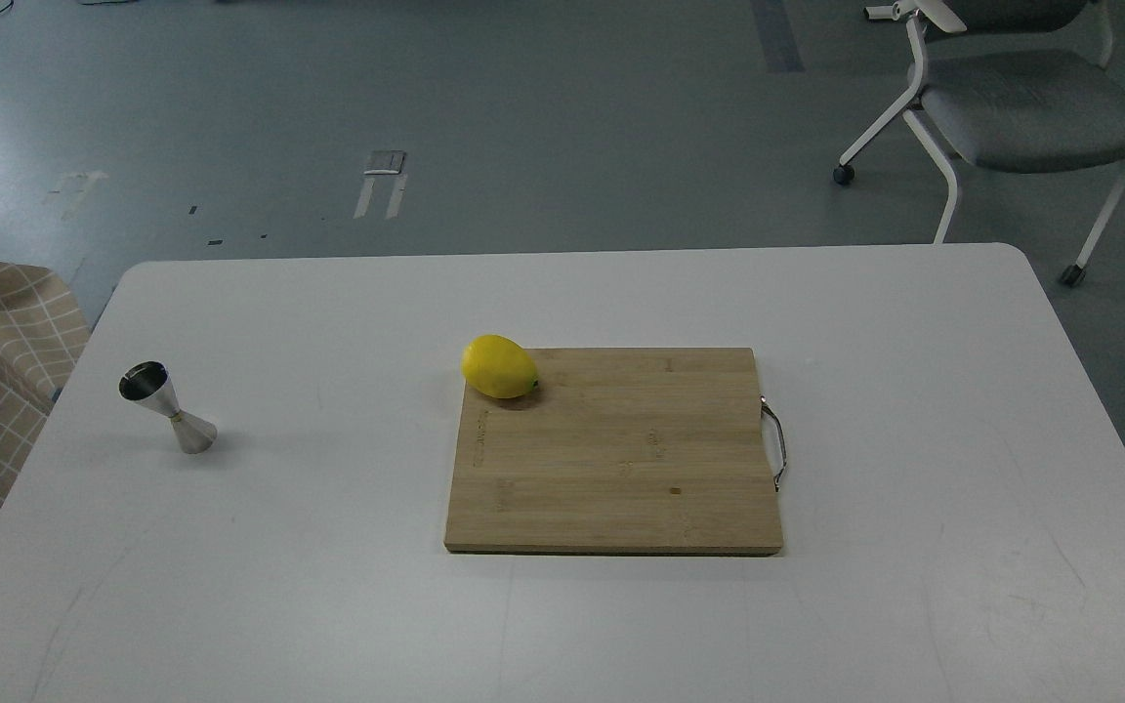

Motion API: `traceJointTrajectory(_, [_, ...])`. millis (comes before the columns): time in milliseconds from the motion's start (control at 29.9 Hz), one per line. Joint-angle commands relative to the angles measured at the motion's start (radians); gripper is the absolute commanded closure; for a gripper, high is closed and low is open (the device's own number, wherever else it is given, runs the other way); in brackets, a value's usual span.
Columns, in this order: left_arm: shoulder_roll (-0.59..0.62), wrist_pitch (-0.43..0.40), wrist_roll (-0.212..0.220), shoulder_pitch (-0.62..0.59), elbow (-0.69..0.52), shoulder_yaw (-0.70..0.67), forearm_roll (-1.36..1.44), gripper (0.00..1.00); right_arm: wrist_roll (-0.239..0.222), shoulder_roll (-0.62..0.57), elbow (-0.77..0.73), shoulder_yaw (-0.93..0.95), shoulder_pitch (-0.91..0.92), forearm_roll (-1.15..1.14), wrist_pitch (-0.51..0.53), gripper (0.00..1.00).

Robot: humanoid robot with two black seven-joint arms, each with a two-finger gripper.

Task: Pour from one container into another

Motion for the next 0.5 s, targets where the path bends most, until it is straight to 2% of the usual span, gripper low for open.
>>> traceJointTrajectory(0, [0.000, 0.000, 0.000, 0.000, 0.000, 0.000, 0.000, 0.01, 0.000, 0.000, 0.000, -0.001, 0.000, 0.000, 0.000, 0.00])
traceJointTrajectory(468, [0.000, 0.000, 0.000, 0.000, 0.000, 0.000, 0.000, 0.01, 0.000, 0.000, 0.000, 0.001, 0.000, 0.000, 0.000, 0.00])
